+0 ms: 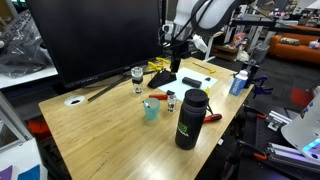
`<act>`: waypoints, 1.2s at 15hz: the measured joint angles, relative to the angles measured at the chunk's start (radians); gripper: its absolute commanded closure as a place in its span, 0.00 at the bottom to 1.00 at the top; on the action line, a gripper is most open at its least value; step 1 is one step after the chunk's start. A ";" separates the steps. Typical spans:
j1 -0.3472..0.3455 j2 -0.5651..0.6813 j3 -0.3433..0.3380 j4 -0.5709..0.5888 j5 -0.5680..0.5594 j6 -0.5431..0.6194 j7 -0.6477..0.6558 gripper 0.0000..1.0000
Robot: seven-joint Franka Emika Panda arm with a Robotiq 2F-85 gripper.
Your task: Move the screw driver slightly to the right
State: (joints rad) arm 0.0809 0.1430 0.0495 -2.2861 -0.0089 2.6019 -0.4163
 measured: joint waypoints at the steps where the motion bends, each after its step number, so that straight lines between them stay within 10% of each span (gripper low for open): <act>1: 0.000 0.038 0.005 0.027 -0.002 0.000 -0.002 0.00; 18: -0.016 0.146 0.017 0.073 0.001 0.004 -0.003 0.00</act>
State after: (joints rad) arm 0.0649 0.2895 0.0667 -2.2127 -0.0078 2.6061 -0.4195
